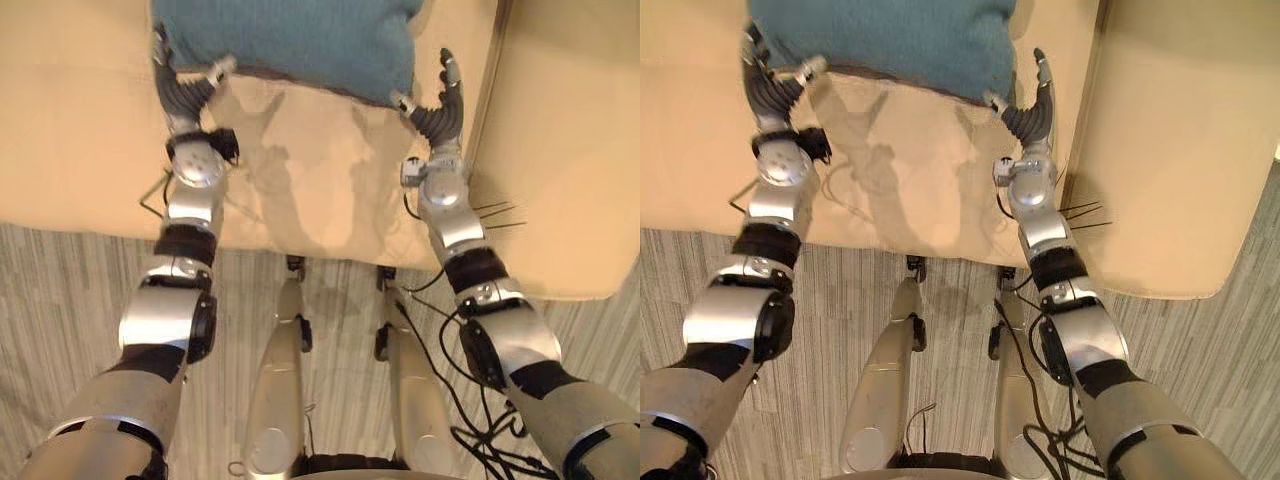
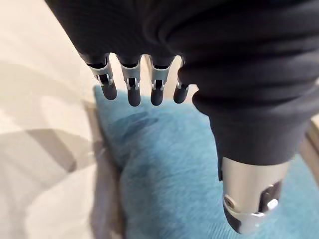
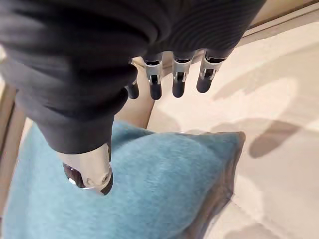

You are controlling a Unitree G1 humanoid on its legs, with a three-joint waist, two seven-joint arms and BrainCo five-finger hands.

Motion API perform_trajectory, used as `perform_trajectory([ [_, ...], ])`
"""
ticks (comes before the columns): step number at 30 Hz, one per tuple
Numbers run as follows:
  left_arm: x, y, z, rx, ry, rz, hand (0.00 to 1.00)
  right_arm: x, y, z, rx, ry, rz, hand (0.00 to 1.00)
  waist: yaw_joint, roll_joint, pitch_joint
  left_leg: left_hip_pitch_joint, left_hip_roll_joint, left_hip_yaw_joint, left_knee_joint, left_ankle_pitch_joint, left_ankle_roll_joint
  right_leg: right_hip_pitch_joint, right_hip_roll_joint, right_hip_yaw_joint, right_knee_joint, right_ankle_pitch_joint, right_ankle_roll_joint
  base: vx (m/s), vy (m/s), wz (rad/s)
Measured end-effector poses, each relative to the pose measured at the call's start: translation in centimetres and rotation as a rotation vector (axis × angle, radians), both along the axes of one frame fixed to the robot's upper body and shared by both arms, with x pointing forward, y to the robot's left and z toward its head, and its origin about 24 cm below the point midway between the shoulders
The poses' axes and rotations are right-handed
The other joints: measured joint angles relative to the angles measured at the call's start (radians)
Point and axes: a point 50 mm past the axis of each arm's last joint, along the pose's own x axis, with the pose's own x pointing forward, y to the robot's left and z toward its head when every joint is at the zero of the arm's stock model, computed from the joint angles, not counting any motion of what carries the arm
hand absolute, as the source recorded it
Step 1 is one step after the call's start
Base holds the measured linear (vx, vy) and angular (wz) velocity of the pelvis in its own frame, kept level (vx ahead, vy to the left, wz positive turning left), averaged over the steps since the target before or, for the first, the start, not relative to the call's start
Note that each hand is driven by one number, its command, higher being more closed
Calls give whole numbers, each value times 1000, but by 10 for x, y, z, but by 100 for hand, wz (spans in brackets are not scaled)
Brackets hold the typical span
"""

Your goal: Pick up cushions and gather them together orderly.

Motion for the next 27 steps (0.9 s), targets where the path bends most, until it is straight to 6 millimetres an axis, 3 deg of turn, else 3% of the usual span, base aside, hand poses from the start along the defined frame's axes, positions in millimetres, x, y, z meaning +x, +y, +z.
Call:
perform_trajectory([
  [4,-8,12,-25,-27,46,-7,0,-7,-5,-3,-38,-25,27,0,-11,0,0,0,17,10,0,0,0,-2,14,0,0,2,-2,-70,29,-7],
  [9,-27,16,-24,-7,-45,-49,0,-28,-24,-9,-94,-83,32,0,-4,0,0,12,25,12,1,9,-5,11,22,-2,0,4,-6,-39,42,0],
  [13,-57,7,-44,6,-99,-153,0,-59,-44,-49,-101,-26,17,0,14,-1,-2,117,26,24,2,-3,-17,120,21,-5,1,-20,-11,-24,50,6],
  [15,-82,5,-75,-17,-69,-202,0,-79,-51,-84,-107,64,32,0,19,-1,-23,192,31,31,2,-34,-20,182,26,-4,30,-59,-11,-10,7,4],
  [16,-93,4,-101,-42,6,-215,0,-89,-55,-107,-113,138,38,0,22,-2,-76,196,30,31,2,-44,-17,181,27,-5,44,-74,-11,53,9,4],
  [17,-112,2,-140,-84,131,-230,0,-107,-63,-141,-120,263,38,0,25,-6,-139,221,25,31,2,-57,-16,201,26,-5,48,-94,-7,74,14,4],
  [19,-133,1,-175,-118,257,-245,0,-123,-71,-173,-126,391,40,0,20,-9,-158,281,22,32,2,-73,-16,261,24,-4,49,-114,-5,76,6,3],
  [22,-181,4,-251,-190,585,-236,0,-166,-92,-255,-87,756,6,0,8,-15,-256,375,13,37,2,-101,-12,338,15,-3,73,-157,11,81,-19,0],
  [25,-223,11,-306,-218,885,-205,0,-204,-103,-306,-102,1033,7,0,-16,-18,-302,467,0,52,2,-131,-8,420,7,3,79,-183,18,79,-5,-7],
  [27,-242,13,-324,-207,1011,-210,0,-222,-109,-323,-99,1135,4,0,-27,-21,-325,500,-8,64,1,-141,-3,447,-1,16,76,-185,20,50,20,-18],
])
